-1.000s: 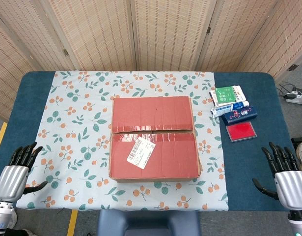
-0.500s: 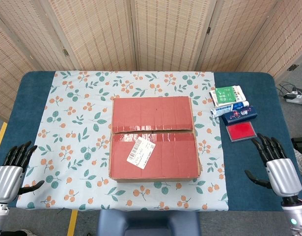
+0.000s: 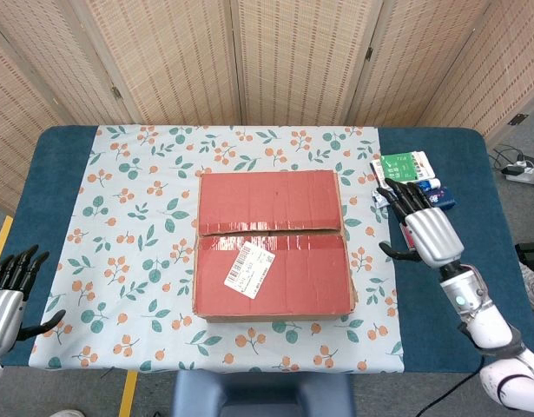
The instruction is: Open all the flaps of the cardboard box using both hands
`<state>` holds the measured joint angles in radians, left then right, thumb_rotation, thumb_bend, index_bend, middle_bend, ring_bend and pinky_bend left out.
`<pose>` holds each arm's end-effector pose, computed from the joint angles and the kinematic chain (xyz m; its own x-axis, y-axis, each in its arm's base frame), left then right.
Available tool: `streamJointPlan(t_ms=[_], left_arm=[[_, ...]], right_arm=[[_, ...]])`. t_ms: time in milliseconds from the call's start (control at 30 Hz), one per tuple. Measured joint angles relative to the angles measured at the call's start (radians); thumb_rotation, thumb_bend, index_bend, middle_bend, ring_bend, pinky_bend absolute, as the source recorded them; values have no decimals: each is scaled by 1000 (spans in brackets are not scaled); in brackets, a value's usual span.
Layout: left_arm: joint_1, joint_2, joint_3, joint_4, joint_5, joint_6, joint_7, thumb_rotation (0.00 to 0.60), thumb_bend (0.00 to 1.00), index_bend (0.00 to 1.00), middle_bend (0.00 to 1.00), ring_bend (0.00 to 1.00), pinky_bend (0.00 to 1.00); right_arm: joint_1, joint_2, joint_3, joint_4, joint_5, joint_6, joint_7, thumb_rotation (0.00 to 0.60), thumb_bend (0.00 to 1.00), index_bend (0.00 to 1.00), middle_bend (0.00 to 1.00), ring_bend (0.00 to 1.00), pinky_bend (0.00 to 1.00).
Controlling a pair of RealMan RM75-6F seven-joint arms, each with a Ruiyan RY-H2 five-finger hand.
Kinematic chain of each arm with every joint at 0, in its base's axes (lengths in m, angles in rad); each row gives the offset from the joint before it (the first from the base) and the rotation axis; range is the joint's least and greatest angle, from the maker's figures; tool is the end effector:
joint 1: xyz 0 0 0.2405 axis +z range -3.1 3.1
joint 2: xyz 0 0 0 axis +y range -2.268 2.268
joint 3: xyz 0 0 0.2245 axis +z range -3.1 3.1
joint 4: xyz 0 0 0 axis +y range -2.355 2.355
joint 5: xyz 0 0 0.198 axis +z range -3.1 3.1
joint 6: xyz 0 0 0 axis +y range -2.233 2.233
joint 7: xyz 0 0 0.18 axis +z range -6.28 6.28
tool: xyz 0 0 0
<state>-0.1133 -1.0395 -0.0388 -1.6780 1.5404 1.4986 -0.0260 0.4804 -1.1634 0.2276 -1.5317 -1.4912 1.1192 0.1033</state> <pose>-0.2587 0.2181 0.1703 0.3869 -0.0109 0.9221 0.9190 -0.0773 -0.3865 -0.1822 -0.3425 0.1255 0.3557 -0.0521 0.9332 -0.8853 -0.3389 0.3185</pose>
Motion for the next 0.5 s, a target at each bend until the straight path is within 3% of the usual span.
streamJointPlan(t_ms=[267,500], left_arm=[[-4,13,-10,11,-25,-15,-36,600,253,0,2,0,0],[7,16,-8,10,-13,8,-45,600,253,0,2,0,0]], right_arm=[[105,-150,25,149,25,-49,-3,528,318,0,0,11,0],[158,-210,29,202,34,-68,8,526,317,0,0,8,0]])
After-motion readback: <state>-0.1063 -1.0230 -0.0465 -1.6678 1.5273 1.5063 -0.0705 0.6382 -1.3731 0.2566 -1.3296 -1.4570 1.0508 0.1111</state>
